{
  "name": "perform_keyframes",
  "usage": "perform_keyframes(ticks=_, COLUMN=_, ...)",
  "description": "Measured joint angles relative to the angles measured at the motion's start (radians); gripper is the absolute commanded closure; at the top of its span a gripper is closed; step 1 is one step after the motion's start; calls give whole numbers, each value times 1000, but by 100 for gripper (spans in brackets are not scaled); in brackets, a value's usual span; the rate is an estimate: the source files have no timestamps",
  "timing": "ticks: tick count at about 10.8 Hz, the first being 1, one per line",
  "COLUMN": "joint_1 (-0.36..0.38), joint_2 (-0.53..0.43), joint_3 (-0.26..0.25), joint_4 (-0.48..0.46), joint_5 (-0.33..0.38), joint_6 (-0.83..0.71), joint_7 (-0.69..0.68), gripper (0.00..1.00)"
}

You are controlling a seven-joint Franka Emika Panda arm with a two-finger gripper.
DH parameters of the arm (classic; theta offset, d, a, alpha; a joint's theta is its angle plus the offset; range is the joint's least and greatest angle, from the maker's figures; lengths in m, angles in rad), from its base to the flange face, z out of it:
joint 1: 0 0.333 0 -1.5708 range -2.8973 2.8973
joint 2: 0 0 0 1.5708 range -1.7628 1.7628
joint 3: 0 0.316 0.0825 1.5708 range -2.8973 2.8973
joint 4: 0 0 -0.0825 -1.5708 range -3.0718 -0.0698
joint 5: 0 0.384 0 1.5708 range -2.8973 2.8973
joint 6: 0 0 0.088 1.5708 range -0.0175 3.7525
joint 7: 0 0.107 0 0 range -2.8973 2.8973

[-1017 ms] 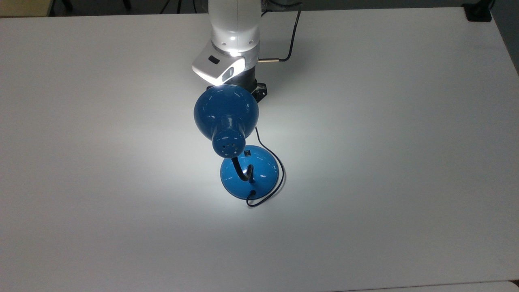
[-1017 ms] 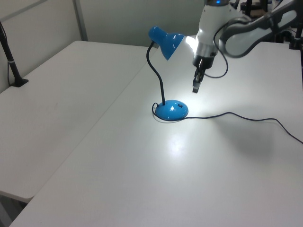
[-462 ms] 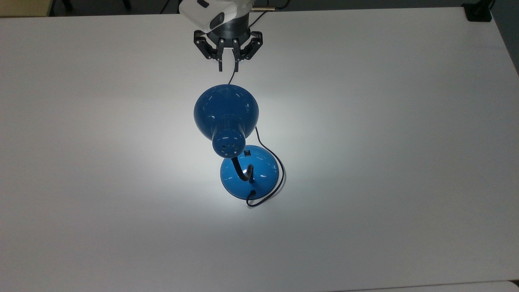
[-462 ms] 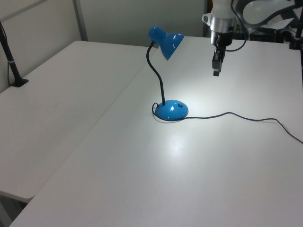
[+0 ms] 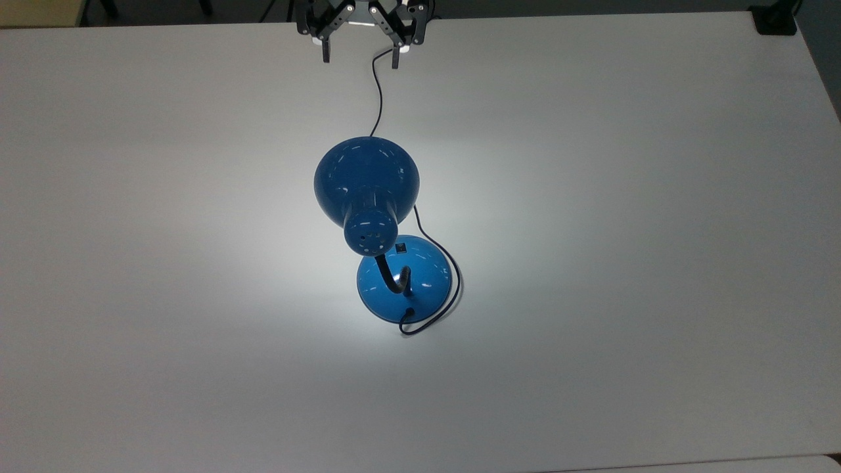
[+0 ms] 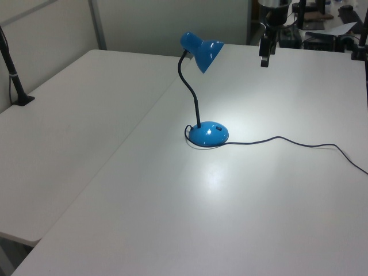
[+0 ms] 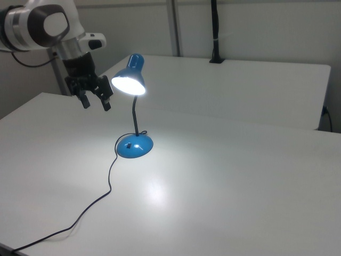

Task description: Turn on the lamp

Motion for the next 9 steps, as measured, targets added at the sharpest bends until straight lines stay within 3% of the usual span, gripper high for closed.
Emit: perform_keyframes(ticks=9, joint_1=-6, joint_2=0, joint_3=-5, joint_4=63, joint_5=0, joint_6=-44, joint_7=2, gripper=0)
